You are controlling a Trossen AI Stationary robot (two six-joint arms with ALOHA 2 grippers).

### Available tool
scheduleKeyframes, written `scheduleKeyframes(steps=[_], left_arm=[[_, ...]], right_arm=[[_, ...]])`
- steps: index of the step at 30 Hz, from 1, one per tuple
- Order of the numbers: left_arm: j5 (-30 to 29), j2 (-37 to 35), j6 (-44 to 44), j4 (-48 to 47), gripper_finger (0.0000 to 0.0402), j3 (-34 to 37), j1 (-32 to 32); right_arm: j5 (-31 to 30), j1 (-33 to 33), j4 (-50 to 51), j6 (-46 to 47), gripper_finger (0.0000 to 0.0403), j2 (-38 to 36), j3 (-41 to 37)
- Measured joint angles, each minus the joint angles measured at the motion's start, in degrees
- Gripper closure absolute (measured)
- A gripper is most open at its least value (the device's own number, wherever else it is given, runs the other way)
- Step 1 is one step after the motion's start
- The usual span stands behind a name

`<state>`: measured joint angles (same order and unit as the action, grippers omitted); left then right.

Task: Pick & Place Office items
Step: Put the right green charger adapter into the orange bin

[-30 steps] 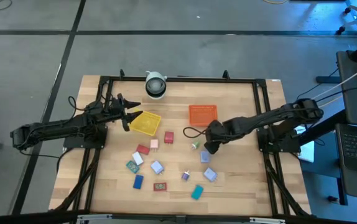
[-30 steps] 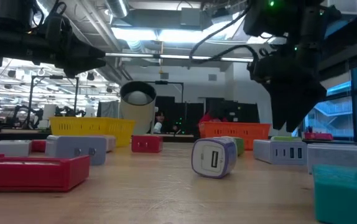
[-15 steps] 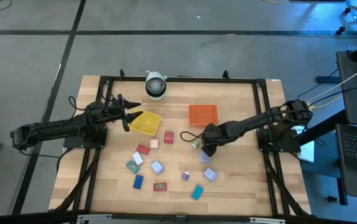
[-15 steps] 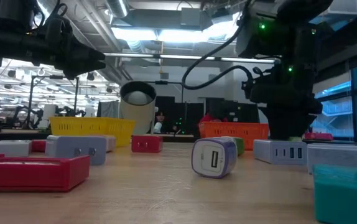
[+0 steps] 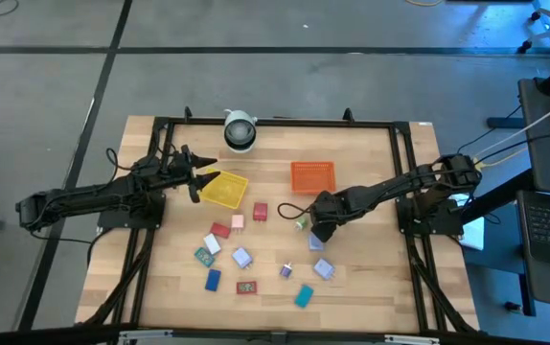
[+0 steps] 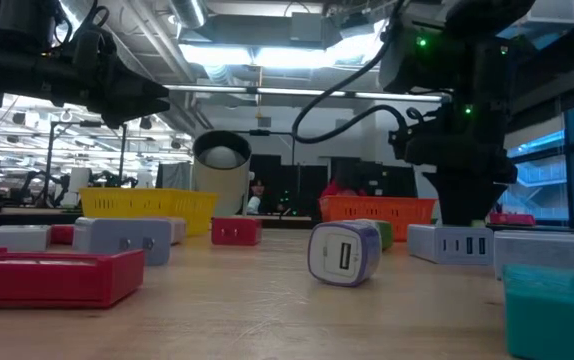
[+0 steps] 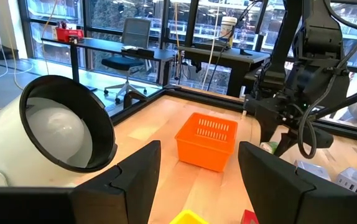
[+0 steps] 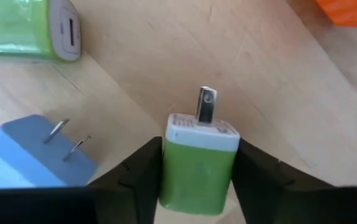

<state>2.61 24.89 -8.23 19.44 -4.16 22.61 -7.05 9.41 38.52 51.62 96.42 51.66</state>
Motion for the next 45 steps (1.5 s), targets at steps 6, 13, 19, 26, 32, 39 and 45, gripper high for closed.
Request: scheduleKeyframes(steps=[6,13,19,26,32,39,45], left_arm=[[-0.02,0.00,0.00,0.00,0.0190,0.00,0.00],[-0.02,-0.01,0.00,-0.02,0.0190,0.00,0.00],[-0.02,0.00,0.00,-0.11,0.0190,0.00,0.00],[-0.02,0.01,0.00,-0.11,0.0190,0.00,0.00],[-1.07,0.01,-0.01,0.21,0.0190,0.00,-0.01],[-2.91,-0.01,-0.61,3.56,0.0190,-0.01,-0.01],[-2.70,0.01,-1.49,3.58,0.0190,-0.02,-0.01]], right_arm=[[0.40,-0.02,0.02,-0.24,0.0251,-0.02,0.00],[0.31,-0.02,0.86,-0.24,0.0255,-1.18,0.00],[-2.21,-0.02,2.64,-1.10,0.0255,-6.38,-0.02],[-6.60,-0.14,2.88,-2.97,0.0255,-18.95,-0.04],[-13.08,-1.71,2.79,-6.86,0.0255,-28.31,-0.04],[-17.02,-6.10,-0.05,-14.31,0.0255,-33.20,-0.04],[-12.60,-11.40,-7.50,-22.30,0.0255,-31.45,-0.02]])
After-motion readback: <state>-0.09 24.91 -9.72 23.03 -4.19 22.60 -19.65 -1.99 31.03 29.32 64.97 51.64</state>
